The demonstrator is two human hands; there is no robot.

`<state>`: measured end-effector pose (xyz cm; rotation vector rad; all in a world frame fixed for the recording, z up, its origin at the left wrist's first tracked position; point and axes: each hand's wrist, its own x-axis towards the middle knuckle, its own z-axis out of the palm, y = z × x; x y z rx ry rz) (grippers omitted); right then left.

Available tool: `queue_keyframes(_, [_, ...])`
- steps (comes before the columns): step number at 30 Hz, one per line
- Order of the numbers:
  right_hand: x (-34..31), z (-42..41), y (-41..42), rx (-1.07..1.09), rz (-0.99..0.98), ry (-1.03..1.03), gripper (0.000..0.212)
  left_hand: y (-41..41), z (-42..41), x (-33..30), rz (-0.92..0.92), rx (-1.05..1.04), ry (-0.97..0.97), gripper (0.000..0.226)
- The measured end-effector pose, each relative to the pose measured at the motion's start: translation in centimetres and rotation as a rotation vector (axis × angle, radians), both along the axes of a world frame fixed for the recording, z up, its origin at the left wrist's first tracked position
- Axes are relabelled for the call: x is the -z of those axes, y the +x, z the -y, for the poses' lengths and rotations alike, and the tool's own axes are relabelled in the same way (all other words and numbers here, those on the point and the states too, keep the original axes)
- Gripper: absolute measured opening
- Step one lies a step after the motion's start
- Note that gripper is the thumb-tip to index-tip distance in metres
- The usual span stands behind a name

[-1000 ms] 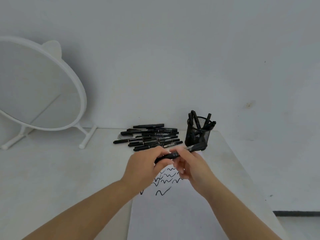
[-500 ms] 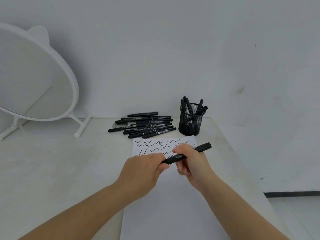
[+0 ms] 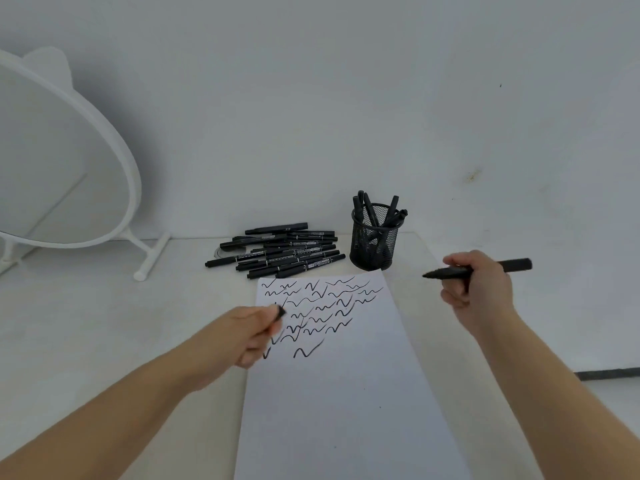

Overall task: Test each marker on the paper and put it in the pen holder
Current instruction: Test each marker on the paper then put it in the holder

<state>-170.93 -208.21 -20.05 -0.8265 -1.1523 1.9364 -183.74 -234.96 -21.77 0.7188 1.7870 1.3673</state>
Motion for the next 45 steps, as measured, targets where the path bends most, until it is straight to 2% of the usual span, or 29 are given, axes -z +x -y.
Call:
queue_keyframes(2, [0.8,-0.2,0.0,-0.056,0.143,0.183,0.023,-1.1,0.1,0.7,-0.059,-0.146,-0.006,0.036])
queue_keyframes(5, [2.3,2.1,-1.0,-0.215,0.323,0.402,0.018,-0.6,-1.6,1.8,-0.320,-0.185,-0.039,0.035])
queue_keyframes(8, [3.1,2.7,-1.1,-0.235,0.284,0.453,0.009,0.3,-2.3,3.0,-0.495,-0.183,-0.054,0.031])
queue_keyframes(12, [3.8,3.1,-1.9,-0.249,0.276,0.490,0.010,0.4,-3.3,3.4,-0.588,-0.164,-0.034,0.025])
queue_keyframes(15, [5.0,3.4,-2.4,-0.136,0.347,0.606,0.017,0.4,-3.5,3.8,-0.665,-0.158,-0.023,0.021])
queue_keyframes(19, [6.3,3.4,-1.9,-0.088,0.404,0.810,0.014,0.5,-2.7,4.6,-0.674,-0.143,0.012,0.019])
queue_keyframes(21, [6.4,3.4,-2.0,-0.117,0.358,0.812,0.005,0.5,-2.5,4.6,-0.669,-0.151,0.027,0.017])
queue_keyframes(25, [6.8,3.7,-2.3,-0.255,0.379,0.823,0.012,0.4,-2.3,4.3,-0.656,-0.173,0.057,0.018])
queue_keyframes(31, [7.0,4.0,-2.4,-0.279,0.419,0.826,0.008,0.3,-2.1,4.3,-0.636,-0.198,0.065,0.022])
queue_keyframes(41, [6.1,3.6,-1.9,-0.143,0.455,0.859,0.014,0.4,-2.1,4.2,-0.611,-0.212,0.054,0.021])
queue_keyframes(45, [5.2,4.0,-1.8,0.023,0.339,0.849,0.015,0.3,-2.0,4.2,-0.601,-0.216,0.079,0.028])
